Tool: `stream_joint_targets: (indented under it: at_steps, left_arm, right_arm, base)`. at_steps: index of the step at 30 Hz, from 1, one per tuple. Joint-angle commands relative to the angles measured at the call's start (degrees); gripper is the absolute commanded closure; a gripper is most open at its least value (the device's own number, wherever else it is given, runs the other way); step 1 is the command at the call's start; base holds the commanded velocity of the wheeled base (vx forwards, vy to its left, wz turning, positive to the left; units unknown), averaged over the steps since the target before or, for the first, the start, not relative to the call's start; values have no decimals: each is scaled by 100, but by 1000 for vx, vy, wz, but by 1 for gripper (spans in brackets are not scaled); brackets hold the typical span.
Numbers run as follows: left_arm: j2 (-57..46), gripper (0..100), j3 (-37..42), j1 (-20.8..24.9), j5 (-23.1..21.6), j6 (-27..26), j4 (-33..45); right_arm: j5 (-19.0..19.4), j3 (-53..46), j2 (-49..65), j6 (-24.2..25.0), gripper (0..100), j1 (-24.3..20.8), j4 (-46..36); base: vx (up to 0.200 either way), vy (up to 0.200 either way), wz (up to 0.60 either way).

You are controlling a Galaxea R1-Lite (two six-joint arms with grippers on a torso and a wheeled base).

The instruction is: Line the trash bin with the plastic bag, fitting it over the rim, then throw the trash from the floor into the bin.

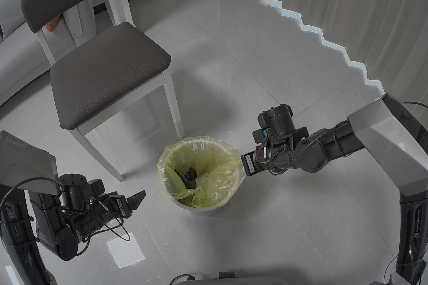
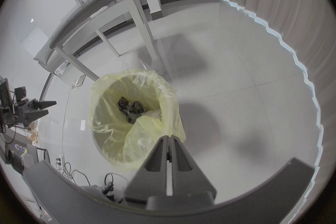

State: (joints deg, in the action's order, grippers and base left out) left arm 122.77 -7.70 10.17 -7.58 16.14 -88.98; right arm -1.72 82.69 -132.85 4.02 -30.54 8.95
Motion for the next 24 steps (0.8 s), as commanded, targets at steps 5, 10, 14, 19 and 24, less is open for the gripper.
stream_joint_targets:
  at_steps: [5,10,14,19,24]
  left_arm:
    - [19,0,15,-6,-6,3,-102]
    - [28,0,23,-6,-6,12,-102]
    - [-8,0,41,29,-6,117,-102]
    - [-34,0,94,29,2,117,-102]
    - [-52,0,102,-15,2,117,-102]
  right_arm:
    - [14,-974,910,-77,100,215,-25]
    - [22,-1141,919,-60,100,215,2]
    - [75,-1202,849,-51,100,83,239]
    - [93,-1035,497,-33,0,-128,740]
    - [84,-710,119,-24,0,-233,722]
  base:
    - [0,0,0]
    - [0,0,0]
    - [0,0,0]
    - [0,0,0]
    - [0,0,0]
